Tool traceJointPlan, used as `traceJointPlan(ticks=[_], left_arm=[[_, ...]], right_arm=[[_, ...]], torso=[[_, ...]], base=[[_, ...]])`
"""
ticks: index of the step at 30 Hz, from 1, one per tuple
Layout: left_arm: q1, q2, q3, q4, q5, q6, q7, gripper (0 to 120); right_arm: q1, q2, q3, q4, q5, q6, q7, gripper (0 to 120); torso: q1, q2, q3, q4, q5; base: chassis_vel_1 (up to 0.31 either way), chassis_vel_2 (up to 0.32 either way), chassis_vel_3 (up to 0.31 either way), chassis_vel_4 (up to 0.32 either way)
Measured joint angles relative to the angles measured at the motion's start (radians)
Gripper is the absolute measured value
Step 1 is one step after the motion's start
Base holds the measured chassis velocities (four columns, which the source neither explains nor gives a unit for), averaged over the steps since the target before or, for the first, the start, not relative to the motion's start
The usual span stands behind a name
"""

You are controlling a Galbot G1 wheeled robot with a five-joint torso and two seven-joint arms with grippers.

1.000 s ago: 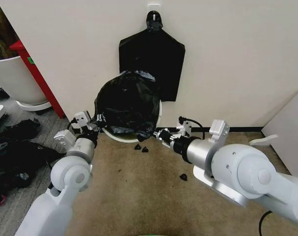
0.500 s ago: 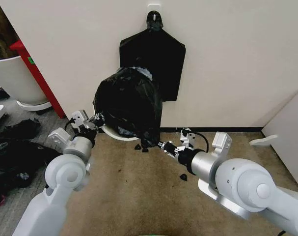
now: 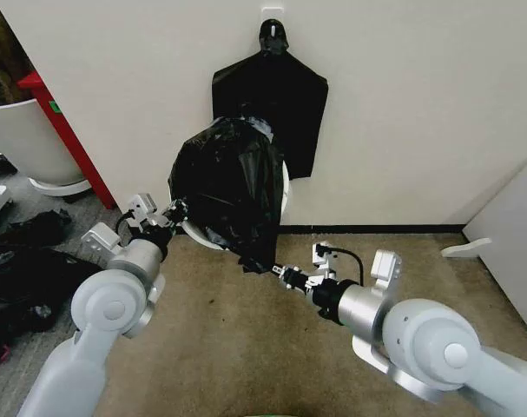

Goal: Place the garbage bag over the trash bin.

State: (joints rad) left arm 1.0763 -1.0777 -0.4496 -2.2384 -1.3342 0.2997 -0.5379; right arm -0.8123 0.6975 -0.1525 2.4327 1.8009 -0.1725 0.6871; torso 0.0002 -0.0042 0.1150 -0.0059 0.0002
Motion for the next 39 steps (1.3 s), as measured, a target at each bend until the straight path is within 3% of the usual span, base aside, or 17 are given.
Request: traceJointPlan(ticks=[10, 16, 39], left_arm=[[0.03, 0.026, -0.002, 0.02, 0.075, 0.025, 0.029, 1], [0.059, 0.045, -0.008, 0.025, 0.102, 0.033, 0.06, 1], [0.041, 0.041, -0.016, -0.005, 0.0, 0.029, 0.027, 1]], right_arm=[[-0.064, -0.03, 0.022, 0.027, -0.082, -0.003, -0.025, 0], [-0.105, -0.052, 0.097, 0.025, -0.092, -0.005, -0.028, 0], [-0.184, -0.05, 0.154, -0.012, -0.154, -0.02, -0.041, 0]], torso=[[0.0, 0.0, 0.0, -0.0001, 0.0], [0.0, 0.0, 0.0, 0.0, 0.0], [0.0, 0.0, 0.0, -0.0001, 0.0]], base=[[0.0, 0.0, 0.0, 0.0], [0.0, 0.0, 0.0, 0.0], [0.0, 0.0, 0.0, 0.0]])
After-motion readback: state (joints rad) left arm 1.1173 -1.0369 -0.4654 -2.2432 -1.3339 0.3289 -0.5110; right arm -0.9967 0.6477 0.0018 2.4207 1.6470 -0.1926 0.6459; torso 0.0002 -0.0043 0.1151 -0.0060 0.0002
